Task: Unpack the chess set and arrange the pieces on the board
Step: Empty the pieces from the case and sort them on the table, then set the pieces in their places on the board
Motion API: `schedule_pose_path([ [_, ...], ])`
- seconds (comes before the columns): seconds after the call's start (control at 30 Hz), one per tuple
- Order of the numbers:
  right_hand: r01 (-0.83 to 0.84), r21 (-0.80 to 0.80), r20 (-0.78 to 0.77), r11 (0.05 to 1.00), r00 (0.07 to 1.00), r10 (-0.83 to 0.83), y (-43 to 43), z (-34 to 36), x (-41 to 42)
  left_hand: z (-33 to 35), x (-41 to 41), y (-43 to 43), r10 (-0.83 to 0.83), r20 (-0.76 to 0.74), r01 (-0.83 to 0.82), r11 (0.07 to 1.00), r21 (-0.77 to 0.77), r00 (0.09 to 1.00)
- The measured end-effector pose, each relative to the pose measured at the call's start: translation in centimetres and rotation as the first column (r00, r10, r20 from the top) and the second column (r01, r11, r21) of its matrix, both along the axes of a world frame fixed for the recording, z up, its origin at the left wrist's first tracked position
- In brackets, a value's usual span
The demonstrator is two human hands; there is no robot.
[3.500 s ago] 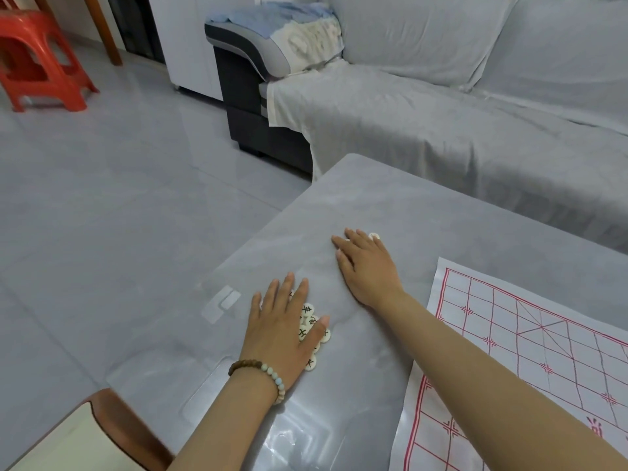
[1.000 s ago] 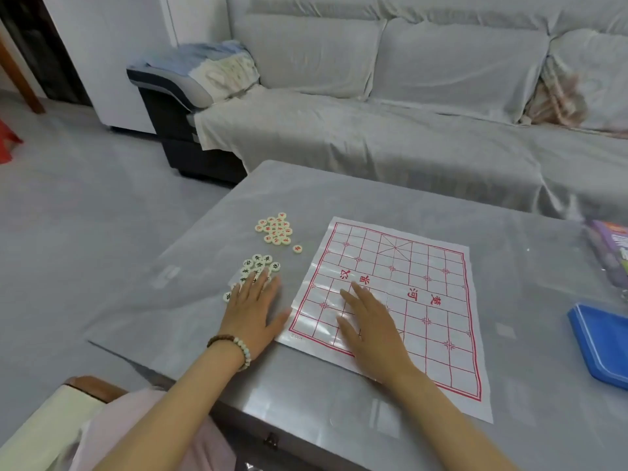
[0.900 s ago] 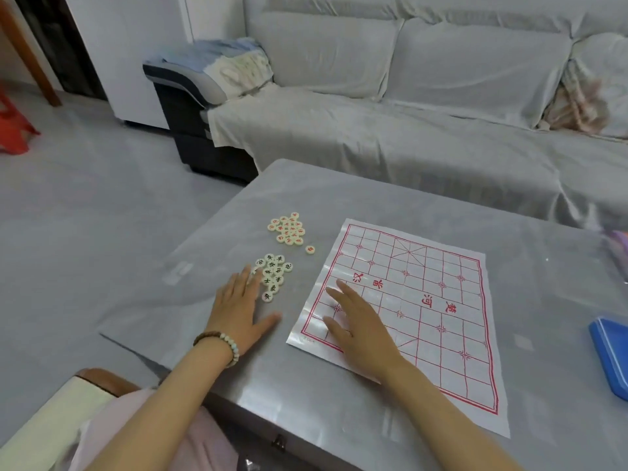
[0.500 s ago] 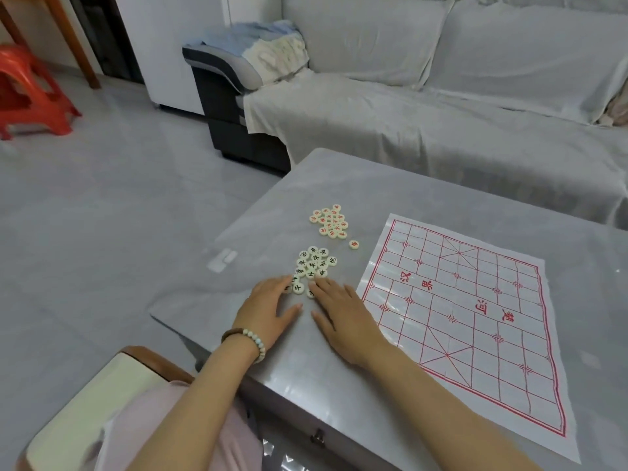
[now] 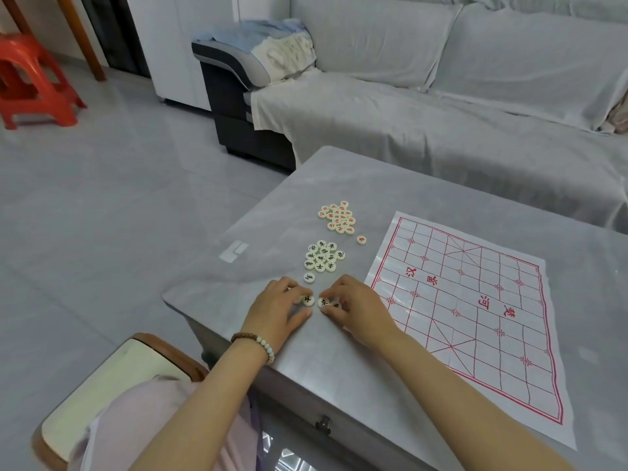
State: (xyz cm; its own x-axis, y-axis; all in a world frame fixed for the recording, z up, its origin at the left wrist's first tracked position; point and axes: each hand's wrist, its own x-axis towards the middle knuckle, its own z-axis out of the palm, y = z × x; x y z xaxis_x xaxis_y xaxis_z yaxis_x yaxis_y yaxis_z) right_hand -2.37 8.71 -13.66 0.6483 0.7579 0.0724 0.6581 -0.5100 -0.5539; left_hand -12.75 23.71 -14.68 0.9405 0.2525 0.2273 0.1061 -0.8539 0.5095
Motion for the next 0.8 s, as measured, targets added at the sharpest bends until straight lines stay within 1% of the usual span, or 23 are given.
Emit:
schedule_pose_path([
  [0.13,-0.006,0.038,0.012,0.999,1.0,0.005,-0.4,-0.2,-0.3,0.4,0.0,0.5,-0.011,-0.027,0.009,0.995,-0.104,1.0],
  [0.23,-0.021,0.055,0.02,0.998,1.0,0.02,-0.5,0.0,-0.5,0.7,0.3,0.7,-0.028,-0.072,0.019,0.992,-0.123,0.997],
  [0.3,-0.012,0.098,0.013,0.995,1.0,0.01,-0.8,0.2,-0.7,0.7,0.4,0.7,-0.027,-0.095,0.014,0.99,-0.139,0.995],
  [0.37,0.061,0.194,-0.013,0.979,0.998,-0.059,-1.7,0.6,-0.6,1.0,0.7,0.4,-0.023,-0.061,0.01,0.977,-0.214,0.998],
  [0.43,0.178,0.29,-0.05,0.94,0.984,-0.171,-3.8,0.9,0.0,1.6,1.6,-0.6,-0.024,0.008,0.025,0.957,-0.291,1.0],
  [0.47,0.235,0.309,-0.067,0.922,0.972,-0.226,-5.3,1.1,0.5,2.0,2.3,-1.4,-0.028,0.038,0.039,0.947,-0.318,0.999],
  [0.53,0.331,0.282,-0.079,0.9,0.943,-0.322,-8.7,1.2,1.5,2.8,4.3,-3.4,-0.07,0.063,0.088,0.932,-0.352,0.996],
  [0.63,0.47,0.208,-0.066,0.858,0.882,-0.467,-13.8,1.1,3.0,3.8,7.6,-7.5,-0.194,0.044,0.198,0.92,-0.339,0.98],
  [0.73,0.551,0.152,-0.039,0.82,0.833,-0.552,-17.0,0.9,3.8,4.3,10.7,-12.0,-0.307,-0.014,0.293,0.919,-0.264,0.952],
  [0.8,0.548,0.085,-0.012,0.832,0.836,-0.549,-17.9,0.8,3.9,4.1,12.1,-14.2,-0.372,-0.102,0.349,0.918,-0.186,0.923],
])
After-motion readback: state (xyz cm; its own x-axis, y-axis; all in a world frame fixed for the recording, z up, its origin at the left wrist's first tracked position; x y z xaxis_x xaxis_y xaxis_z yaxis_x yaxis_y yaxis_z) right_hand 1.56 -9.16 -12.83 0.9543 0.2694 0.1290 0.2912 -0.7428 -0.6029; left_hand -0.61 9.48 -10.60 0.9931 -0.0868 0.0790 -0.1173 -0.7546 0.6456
